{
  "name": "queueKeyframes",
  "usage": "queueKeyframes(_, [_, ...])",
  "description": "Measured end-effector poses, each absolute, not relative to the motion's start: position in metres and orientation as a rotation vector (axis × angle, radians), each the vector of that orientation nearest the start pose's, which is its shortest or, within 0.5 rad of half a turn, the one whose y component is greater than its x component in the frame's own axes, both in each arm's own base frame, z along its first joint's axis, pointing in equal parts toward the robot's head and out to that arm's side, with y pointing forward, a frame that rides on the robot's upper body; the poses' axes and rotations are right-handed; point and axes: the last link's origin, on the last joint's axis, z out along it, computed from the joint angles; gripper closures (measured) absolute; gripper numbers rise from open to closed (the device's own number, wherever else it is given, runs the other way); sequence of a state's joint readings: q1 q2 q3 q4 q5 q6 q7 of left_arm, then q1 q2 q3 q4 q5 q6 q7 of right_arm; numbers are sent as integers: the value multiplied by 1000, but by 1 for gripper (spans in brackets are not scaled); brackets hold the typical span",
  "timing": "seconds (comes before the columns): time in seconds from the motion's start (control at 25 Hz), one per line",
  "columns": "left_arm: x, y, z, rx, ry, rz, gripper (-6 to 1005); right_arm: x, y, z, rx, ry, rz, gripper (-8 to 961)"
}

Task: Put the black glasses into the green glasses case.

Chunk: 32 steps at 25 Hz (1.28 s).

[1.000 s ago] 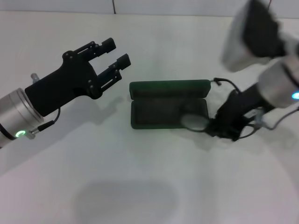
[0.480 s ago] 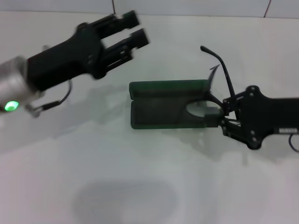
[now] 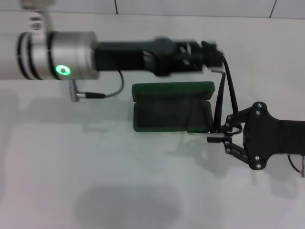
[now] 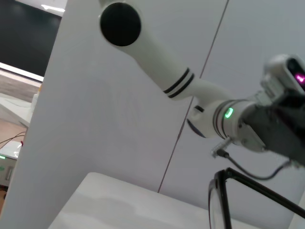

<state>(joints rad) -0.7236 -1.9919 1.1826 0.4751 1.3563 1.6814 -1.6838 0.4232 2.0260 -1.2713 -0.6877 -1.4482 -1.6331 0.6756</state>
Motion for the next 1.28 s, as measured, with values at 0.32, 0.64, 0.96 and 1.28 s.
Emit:
queueKeyframes(0.32, [-138,342,-33,-3113,-888,-1076,467,216,295,-18,-2688,-542,914,839])
queueKeyframes(0.64, [-144,343,-34,-3107,-922,-1031,467,216,296,-16,-2678,-552,911,838])
queueKeyframes(0.96, [-148,343,-32,-3092,-962,-1032,467,216,296,-9,-2638,-581,919,836])
queueKeyframes(1.28, [-163,353,-28,-2937,-975,-1064,467,217,284,-6,-2634,-676,978,835])
